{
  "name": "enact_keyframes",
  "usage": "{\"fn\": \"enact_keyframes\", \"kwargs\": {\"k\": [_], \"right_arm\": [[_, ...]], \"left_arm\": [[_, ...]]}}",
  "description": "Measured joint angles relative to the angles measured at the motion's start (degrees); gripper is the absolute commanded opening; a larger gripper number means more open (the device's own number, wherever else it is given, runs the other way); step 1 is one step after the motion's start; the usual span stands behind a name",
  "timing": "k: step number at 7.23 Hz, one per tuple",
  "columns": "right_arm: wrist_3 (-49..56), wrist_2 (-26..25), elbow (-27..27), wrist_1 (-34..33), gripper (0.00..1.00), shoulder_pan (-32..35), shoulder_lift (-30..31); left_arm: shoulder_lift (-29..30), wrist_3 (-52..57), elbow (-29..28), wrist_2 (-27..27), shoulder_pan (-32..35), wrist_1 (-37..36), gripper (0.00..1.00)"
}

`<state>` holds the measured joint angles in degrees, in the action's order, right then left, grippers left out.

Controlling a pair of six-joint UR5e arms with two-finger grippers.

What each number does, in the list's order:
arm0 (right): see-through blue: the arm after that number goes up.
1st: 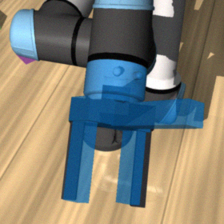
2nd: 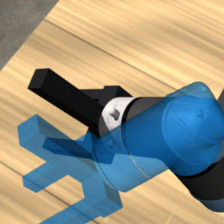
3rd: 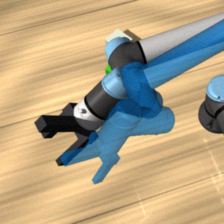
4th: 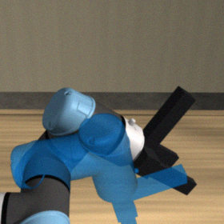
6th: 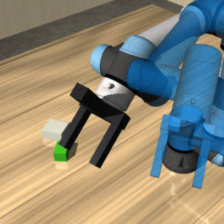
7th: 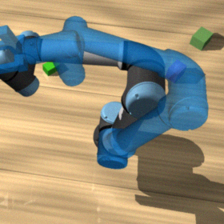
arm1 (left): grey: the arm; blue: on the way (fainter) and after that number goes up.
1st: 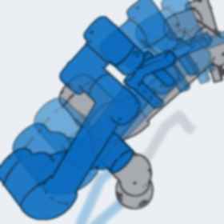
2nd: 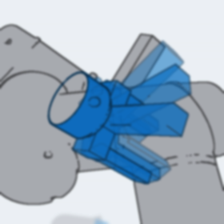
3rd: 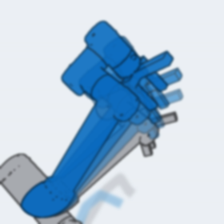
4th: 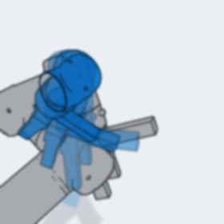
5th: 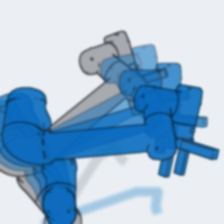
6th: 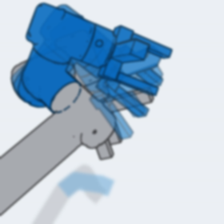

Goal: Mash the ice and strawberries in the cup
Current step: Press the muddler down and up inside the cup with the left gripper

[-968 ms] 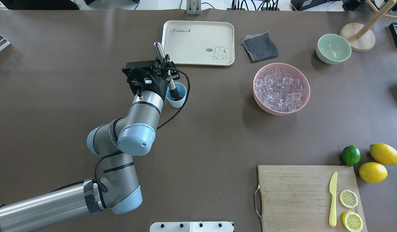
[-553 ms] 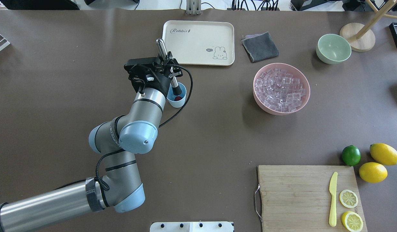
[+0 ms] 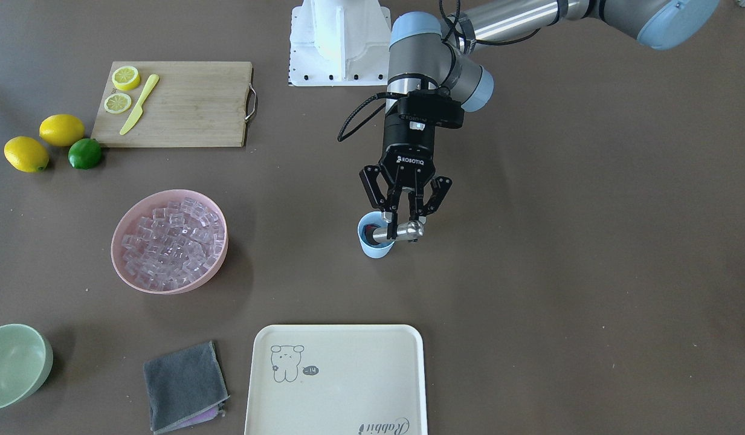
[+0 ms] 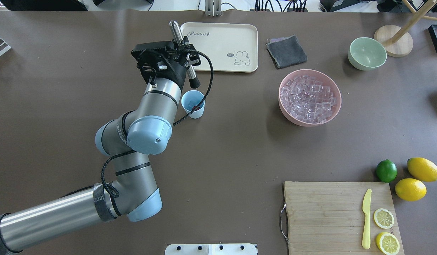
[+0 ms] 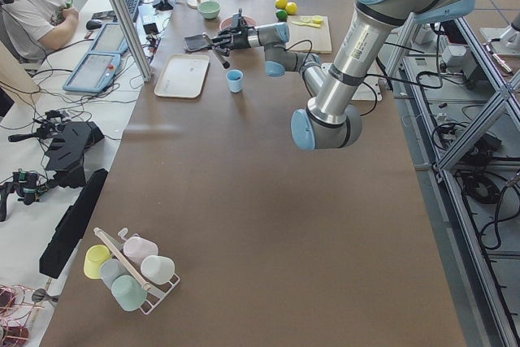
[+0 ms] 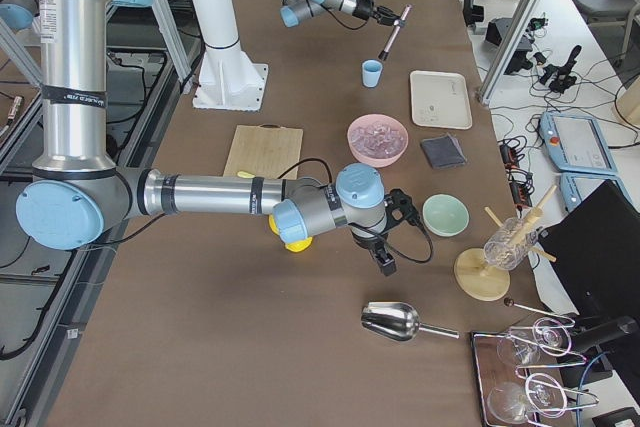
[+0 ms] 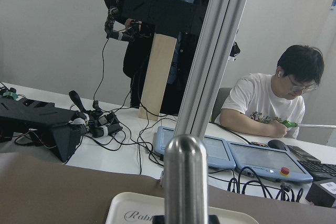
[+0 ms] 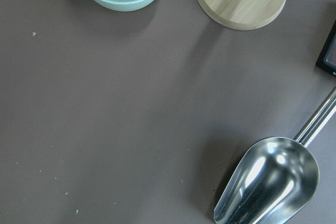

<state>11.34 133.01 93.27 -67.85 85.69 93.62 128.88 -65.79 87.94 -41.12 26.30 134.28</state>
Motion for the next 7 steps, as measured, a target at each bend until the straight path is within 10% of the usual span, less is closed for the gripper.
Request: {"fn": "enact_keyframes", "kwargs": {"k": [7], "right_arm": [[0.0,0.1,0.1,0.1,0.99,0.0,0.2]], "left_arm": [[-1.4,-0.4,-0.9,0.0,-2.0,0.9,0.00]]}}
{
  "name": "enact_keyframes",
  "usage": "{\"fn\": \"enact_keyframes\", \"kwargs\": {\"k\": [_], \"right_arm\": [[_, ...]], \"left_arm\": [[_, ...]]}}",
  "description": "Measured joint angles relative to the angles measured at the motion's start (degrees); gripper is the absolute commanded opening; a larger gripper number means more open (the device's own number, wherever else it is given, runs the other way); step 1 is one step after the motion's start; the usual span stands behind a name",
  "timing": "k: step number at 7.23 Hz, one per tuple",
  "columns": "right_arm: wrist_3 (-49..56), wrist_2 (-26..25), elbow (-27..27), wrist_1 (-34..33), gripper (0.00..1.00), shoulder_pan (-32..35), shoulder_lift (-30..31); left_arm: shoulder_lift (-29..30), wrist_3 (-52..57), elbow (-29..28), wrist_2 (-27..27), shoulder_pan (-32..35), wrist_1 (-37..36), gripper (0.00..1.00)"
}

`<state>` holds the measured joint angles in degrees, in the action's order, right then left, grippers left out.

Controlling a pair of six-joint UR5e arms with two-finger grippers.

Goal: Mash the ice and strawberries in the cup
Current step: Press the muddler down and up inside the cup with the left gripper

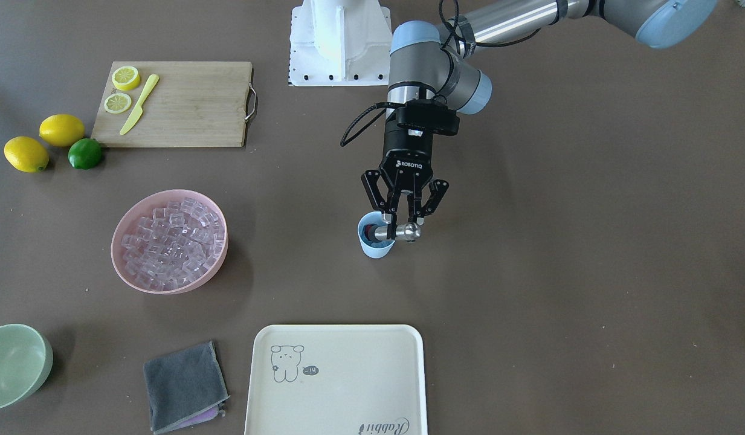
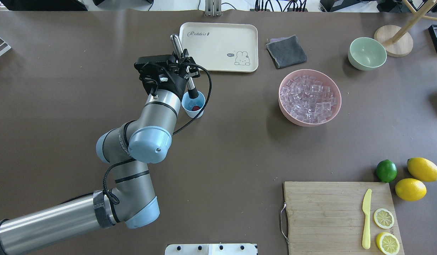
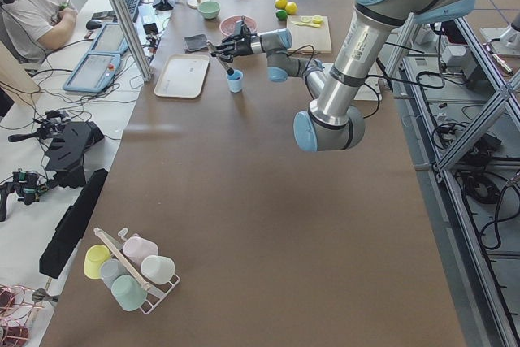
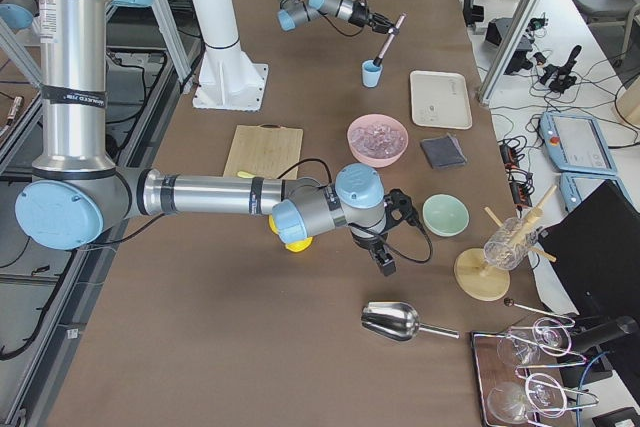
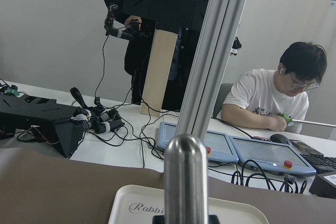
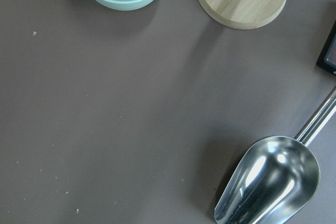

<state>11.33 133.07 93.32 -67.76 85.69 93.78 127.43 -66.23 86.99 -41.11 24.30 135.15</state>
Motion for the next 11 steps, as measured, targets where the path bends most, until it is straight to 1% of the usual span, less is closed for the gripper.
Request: {"fn": "enact_keyframes", "kwargs": {"k": [4,8,11], "right_arm": [[0.0,-0.1,0.0,0.0,0.99,0.0,0.0],[0.0,-0.1,0.3,0.1,0.99,0.0,0.6],[0.0,-0.1,0.4,0.0,0.99,0.0,0.6]], "left_arm": [[-0.4,-0.5,-0.3,0.4,-2.0,-0.1,0.00],[-0.4,-0.9,-1.0,0.4,-2.0,-0.1,0.00],[-0.7,-0.8,-0.5,0.2,-1.6,-0.1,0.00]]}}
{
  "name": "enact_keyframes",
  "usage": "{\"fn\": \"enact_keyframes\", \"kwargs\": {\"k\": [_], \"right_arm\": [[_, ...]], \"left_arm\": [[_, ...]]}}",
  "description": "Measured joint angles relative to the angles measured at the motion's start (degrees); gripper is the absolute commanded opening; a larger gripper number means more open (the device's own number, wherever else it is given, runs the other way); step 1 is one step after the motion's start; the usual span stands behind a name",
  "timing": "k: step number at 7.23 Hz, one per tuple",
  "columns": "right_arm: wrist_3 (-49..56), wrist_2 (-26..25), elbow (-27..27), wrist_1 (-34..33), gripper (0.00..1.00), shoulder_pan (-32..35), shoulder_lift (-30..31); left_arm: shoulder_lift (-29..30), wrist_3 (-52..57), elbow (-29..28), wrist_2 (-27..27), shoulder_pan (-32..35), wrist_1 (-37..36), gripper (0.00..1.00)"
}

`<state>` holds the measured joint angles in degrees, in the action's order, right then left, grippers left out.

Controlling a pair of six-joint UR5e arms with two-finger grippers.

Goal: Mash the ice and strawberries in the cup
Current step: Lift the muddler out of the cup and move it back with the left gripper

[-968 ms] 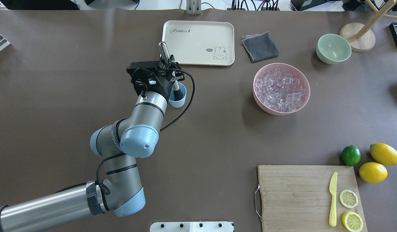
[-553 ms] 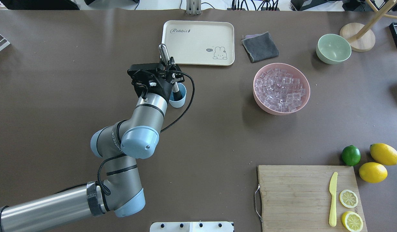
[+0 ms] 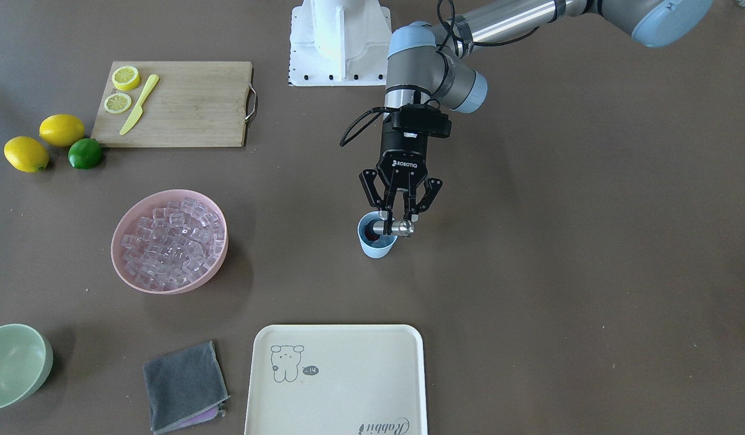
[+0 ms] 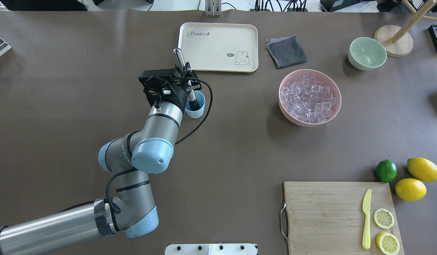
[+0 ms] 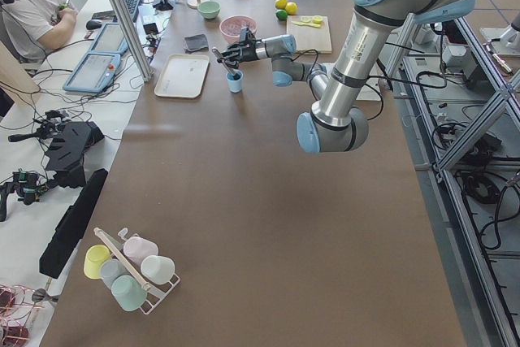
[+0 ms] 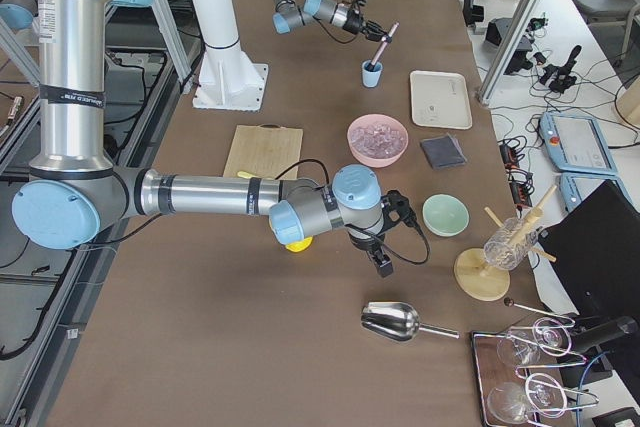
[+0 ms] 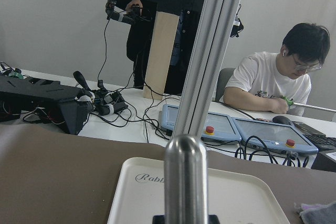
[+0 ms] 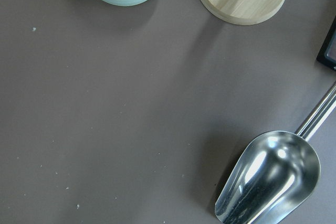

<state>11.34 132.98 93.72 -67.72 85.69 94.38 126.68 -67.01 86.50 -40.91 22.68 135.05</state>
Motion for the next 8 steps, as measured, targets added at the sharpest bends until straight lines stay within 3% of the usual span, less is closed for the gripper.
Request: {"fn": "enact_keyframes", "kwargs": {"k": [2,4,6,8], "right_arm": [[0.0,0.0,0.1,0.0,0.99,0.0,-0.1],[0.0,0.0,0.1,0.0,0.99,0.0,-0.2],[0.0,0.2,0.1,0.0,0.99,0.0,-0.7],[0.0,1.3,0.1,0.0,0.99,0.0,-0.8]], "left_arm": [[-0.2,1.9,3.5,-3.3,2.1,-0.4,0.00],[-1.4,2.7,6.2,-11.2,6.6,-0.8,0.00],[-5.5,2.5,7.9,-26.9,14.6,-0.9,0.00],[-12.7,1.9,8.1,-50.5,25.7,-0.9,0.00]]}}
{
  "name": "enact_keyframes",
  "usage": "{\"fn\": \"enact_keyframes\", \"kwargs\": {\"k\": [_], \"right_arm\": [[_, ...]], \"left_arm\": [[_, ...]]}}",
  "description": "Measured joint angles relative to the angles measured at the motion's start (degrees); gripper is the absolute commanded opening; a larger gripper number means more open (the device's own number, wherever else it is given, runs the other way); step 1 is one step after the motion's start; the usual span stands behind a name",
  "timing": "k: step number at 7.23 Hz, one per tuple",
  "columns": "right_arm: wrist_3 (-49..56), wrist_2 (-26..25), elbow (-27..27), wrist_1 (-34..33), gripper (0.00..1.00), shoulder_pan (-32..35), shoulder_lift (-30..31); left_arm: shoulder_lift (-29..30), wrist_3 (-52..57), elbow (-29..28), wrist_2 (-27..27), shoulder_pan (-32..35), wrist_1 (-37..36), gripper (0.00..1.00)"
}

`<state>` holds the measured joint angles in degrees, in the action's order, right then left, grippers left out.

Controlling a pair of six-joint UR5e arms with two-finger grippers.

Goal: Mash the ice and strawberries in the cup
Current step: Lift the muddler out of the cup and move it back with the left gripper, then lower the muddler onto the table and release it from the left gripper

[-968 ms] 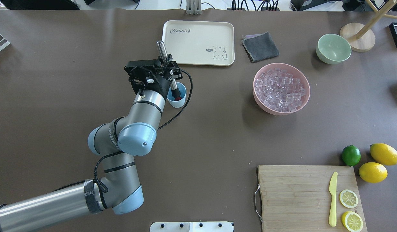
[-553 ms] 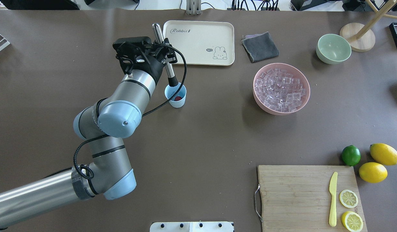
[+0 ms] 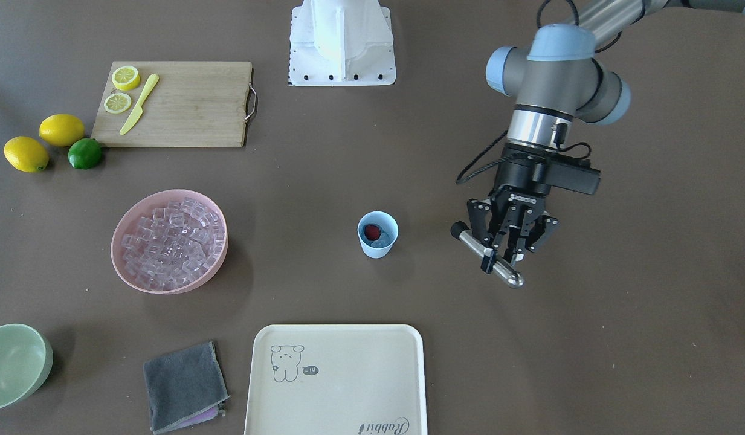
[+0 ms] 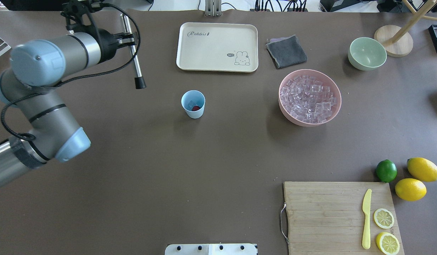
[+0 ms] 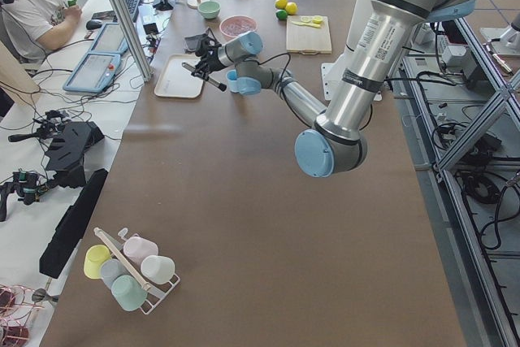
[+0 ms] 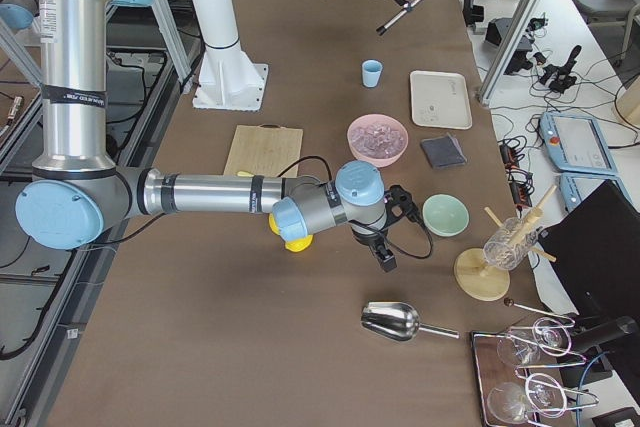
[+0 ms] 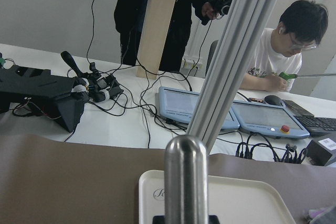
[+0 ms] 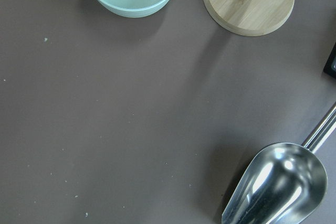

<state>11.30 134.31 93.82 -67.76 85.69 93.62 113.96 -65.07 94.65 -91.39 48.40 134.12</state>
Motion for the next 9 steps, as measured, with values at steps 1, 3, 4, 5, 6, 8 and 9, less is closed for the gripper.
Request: {"fn": "enact_keyframes", "kwargs": {"k": [1,3,4,5,6,8,9], "right_arm": [[0.0,0.2,0.1,0.0,0.99,0.0,-0.1],[0.0,0.5,0.3,0.0,0.99,0.0,-0.6],[0.0,0.8,0.4,0.0,0.99,-0.1,-0.7],[0.0,1.2,0.4,0.0,0.99,-0.1,-0.8],[0.0,1.2,0.4,0.0,0.99,-0.1,-0.8],[0.1,1.1,0.5,0.1,0.99,-0.1,-0.8],[0.1,1.1,0.9,0.2,0.99,-0.1,-0.7]], "left_arm": [[-3.9,0.4,-0.5,-12.0,6.1,0.0,0.00],[-10.3,2.5,-4.6,-29.9,16.0,0.1,0.00],[-12.7,5.6,-7.7,-34.2,18.4,0.2,0.00],[-14.6,10.4,-10.6,-36.0,19.2,0.2,0.00],[-15.5,15.0,-13.5,-36.7,19.3,0.2,0.00],[-14.7,23.5,-18.6,-36.6,16.0,0.1,0.00],[-14.6,26.3,-19.8,-36.4,14.8,0.1,0.00]]}}
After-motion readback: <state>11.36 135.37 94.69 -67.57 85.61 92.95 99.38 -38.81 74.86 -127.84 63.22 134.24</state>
